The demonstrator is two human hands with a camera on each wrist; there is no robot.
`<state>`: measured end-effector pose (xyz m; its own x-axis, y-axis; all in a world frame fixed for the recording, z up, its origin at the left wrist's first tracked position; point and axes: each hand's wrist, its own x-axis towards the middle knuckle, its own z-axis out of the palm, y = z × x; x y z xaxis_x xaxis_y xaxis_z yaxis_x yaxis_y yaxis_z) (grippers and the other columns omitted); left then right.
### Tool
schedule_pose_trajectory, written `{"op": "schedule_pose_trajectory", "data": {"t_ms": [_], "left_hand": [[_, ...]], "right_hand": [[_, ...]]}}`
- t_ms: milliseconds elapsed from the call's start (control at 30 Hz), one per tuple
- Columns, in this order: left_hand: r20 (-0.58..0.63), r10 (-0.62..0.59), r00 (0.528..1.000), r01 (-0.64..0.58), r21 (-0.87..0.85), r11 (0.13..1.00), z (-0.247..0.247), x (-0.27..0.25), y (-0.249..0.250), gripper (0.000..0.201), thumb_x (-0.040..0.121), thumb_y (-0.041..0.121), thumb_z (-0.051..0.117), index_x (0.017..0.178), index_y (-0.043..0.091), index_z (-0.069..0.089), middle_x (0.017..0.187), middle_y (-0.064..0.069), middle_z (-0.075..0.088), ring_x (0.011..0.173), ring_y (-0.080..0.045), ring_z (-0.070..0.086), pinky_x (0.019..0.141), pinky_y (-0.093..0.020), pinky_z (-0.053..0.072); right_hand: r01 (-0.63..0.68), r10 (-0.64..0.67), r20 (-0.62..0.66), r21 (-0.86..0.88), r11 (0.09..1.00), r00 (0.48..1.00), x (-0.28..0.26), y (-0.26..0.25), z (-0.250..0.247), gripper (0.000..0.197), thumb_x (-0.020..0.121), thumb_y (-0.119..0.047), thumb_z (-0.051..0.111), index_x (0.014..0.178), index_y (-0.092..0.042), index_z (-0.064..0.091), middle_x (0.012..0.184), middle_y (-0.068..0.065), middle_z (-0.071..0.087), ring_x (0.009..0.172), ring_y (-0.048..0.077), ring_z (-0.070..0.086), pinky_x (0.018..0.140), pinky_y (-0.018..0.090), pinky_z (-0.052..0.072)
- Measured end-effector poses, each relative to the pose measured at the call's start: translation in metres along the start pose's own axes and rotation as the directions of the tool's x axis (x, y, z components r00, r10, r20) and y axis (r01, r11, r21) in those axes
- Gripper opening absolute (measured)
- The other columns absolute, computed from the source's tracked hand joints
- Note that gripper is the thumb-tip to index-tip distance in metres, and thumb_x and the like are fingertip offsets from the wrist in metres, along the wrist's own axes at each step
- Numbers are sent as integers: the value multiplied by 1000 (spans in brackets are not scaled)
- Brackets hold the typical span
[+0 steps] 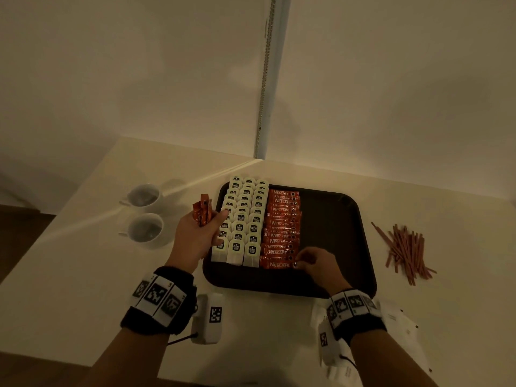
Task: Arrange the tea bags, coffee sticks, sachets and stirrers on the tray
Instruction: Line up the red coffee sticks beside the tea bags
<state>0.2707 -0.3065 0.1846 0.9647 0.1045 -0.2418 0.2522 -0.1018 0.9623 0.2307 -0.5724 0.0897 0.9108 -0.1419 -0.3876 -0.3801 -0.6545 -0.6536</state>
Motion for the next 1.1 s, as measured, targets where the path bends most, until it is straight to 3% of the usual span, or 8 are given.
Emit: {"op": "schedule_pose_trajectory", "data": {"t_ms": [300, 400, 467, 567, 667, 767, 967, 1100], "left_hand": [[-14, -11, 1000, 11, 5, 1000, -5, 2, -7, 21, 86, 28, 68, 79, 10, 60, 57, -3, 53, 39, -6, 49, 76, -49, 58], [-15, -17, 1000, 17, 6, 1000, -4, 1, -7, 22, 86, 27, 68, 84, 7, 61, 54, -2, 52, 37, -5, 48, 74, -46, 58], [-13, -29, 1000, 29, 3, 1000, -3, 1, -6, 23, 86, 26, 67, 90, 4, 61, 54, -2, 49, 37, -4, 47, 66, -37, 59], [50, -94, 994, 96, -43, 994, -1, 1, -5, 14, 90, 22, 63, 92, 10, 57, 59, -3, 43, 45, -9, 44, 51, -24, 52], [162, -222, 961, 244, -132, 961, 0, -1, -5, 4, 95, 18, 51, 92, 16, 53, 60, 2, 45, 46, -9, 42, 47, -24, 49], [241, -288, 927, 337, -200, 920, 2, -4, -5, 9, 94, 12, 42, 92, 16, 49, 60, 3, 51, 46, -12, 44, 48, -24, 46], [276, -325, 905, 384, -197, 902, 6, -6, -10, 18, 96, 16, 41, 109, 15, 54, 74, -5, 64, 49, -14, 54, 42, -21, 42], [309, -294, 905, 353, -156, 923, 8, -9, -11, 16, 94, 18, 54, 109, 18, 58, 85, -4, 72, 57, -13, 62, 46, -23, 46]], "right_hand": [[-59, 65, -89, 76, 995, 994, 7, 2, 11, 11, 85, -10, 66, 92, -18, 64, 98, -3, 62, 96, 10, 57, 85, 22, 44], [-56, 61, -68, 72, 996, 996, 7, 0, 13, 12, 85, -10, 65, 90, -20, 62, 98, -4, 61, 95, 10, 56, 84, 22, 43], [-68, 72, -80, 52, 996, 994, 7, 0, 13, 12, 85, -10, 65, 95, -16, 63, 98, -4, 59, 94, 9, 54, 83, 22, 43], [-86, 90, -120, 33, 996, 989, 7, 2, 12, 14, 85, -10, 65, 99, -11, 62, 98, -3, 57, 94, 10, 53, 82, 21, 43], [-108, 110, -106, 24, 994, 988, 7, 2, 13, 16, 85, -11, 65, 100, -11, 61, 97, -4, 55, 94, 11, 54, 82, 22, 45], [-113, 113, -89, 14, 994, 990, 9, 0, 16, 16, 85, -11, 65, 100, -12, 59, 96, -4, 54, 92, 12, 55, 82, 23, 47], [-126, 127, -99, 10, 992, 987, 10, 2, 18, 17, 85, -12, 66, 100, -11, 57, 97, -1, 54, 91, 13, 56, 81, 25, 49], [-173, 176, -77, 45, 984, 981, 8, -1, 16, 18, 85, -16, 66, 98, -13, 54, 98, 1, 56, 89, 15, 59, 77, 26, 51]]}}
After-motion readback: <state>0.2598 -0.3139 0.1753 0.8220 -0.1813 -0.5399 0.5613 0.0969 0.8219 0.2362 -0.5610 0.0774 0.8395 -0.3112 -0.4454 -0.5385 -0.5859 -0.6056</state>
